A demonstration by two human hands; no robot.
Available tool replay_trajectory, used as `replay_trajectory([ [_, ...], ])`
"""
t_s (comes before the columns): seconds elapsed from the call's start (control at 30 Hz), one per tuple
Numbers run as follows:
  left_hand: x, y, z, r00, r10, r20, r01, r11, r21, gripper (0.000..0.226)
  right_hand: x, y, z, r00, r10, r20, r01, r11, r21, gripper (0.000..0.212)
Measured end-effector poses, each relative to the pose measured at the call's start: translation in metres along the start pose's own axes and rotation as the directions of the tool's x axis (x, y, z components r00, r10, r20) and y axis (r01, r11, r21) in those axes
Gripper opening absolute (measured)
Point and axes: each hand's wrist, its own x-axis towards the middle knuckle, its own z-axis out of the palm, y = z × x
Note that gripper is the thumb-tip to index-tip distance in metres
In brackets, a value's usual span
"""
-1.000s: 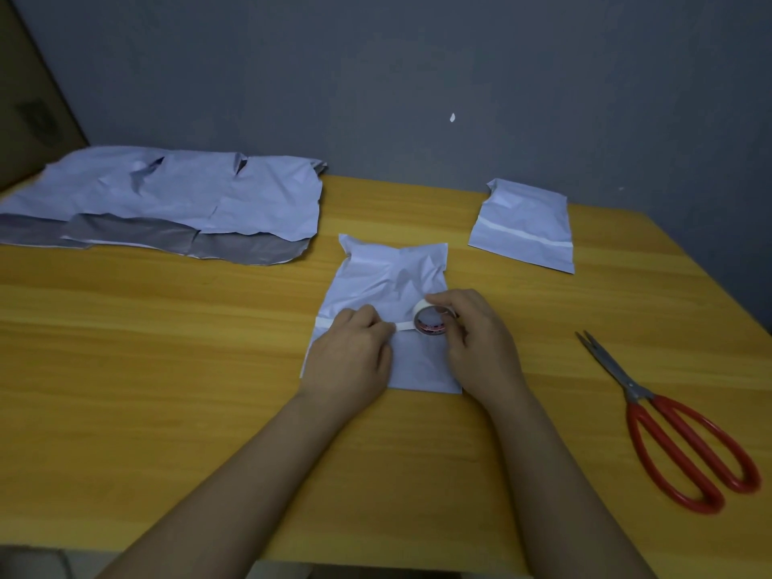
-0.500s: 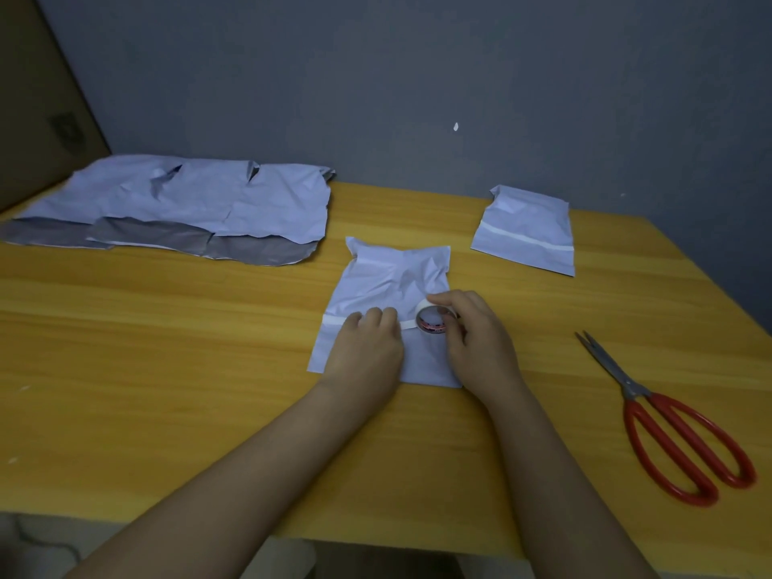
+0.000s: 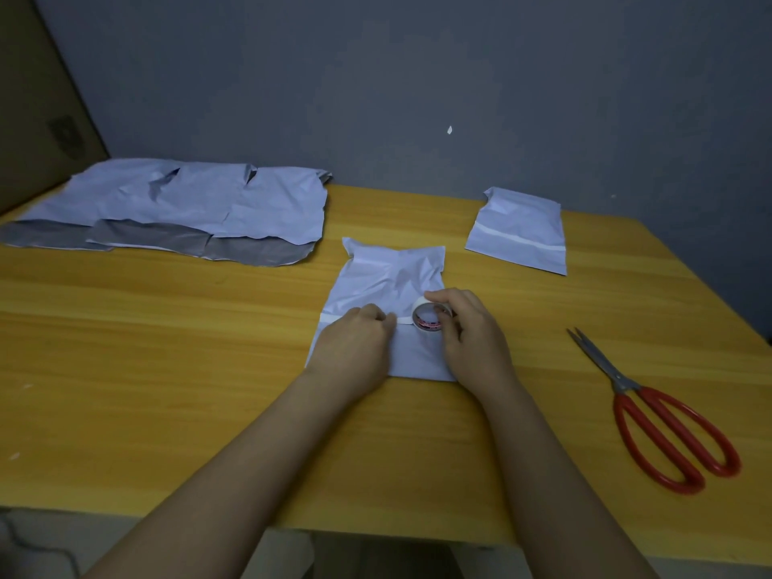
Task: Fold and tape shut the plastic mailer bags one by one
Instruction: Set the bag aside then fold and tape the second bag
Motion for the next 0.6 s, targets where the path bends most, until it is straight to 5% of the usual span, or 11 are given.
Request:
replay_trajectory([
  [0.6, -0.0026, 0.0057, -0.0002, 0.996, 0.067, -0.057, -0.062, 0.994, 0.090, 0.036, -0.0009, -0.0023, -0.0018, 1.000, -0.004, 0.030, 0.004, 1.000, -0.009, 0.030],
])
